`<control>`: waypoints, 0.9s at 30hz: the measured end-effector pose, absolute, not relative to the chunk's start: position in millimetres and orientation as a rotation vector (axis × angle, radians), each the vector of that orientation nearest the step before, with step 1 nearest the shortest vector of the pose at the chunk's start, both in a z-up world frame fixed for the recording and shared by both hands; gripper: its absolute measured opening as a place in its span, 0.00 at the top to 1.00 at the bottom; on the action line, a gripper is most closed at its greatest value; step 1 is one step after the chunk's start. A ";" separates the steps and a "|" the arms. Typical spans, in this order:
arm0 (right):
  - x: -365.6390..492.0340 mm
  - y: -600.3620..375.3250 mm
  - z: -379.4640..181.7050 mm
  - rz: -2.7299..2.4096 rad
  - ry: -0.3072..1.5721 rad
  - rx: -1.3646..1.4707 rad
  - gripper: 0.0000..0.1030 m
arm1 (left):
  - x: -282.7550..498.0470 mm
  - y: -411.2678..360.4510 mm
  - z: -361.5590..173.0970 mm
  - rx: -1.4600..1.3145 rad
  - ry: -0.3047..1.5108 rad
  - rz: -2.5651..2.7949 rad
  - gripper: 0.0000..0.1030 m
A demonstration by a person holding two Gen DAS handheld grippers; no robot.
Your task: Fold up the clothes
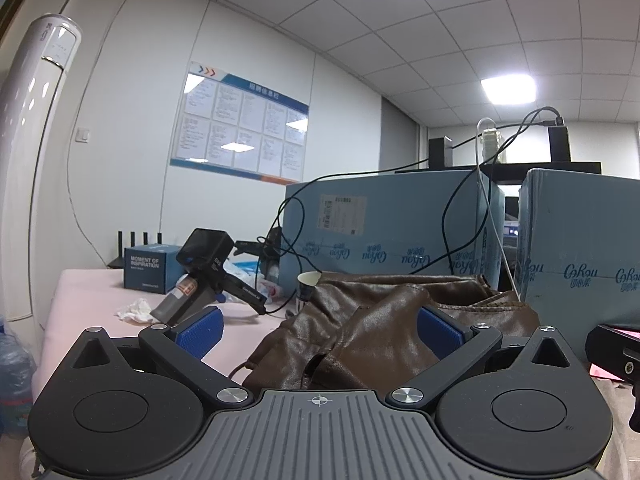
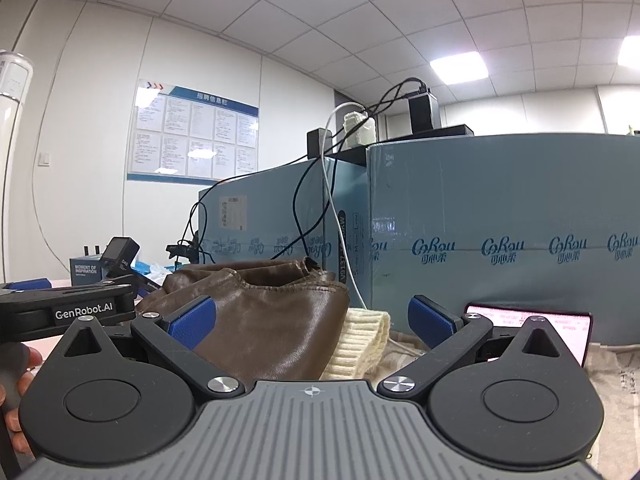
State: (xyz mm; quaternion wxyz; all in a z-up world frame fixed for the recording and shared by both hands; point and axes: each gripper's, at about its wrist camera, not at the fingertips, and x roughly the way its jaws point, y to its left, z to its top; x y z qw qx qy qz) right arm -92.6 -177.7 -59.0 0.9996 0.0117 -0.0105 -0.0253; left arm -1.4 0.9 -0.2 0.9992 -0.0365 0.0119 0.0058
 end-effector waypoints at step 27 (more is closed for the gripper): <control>-325.2 -251.7 -5.9 -0.540 -0.132 0.081 0.00 | -151.7 -95.5 54.9 -0.173 -0.128 -0.605 0.00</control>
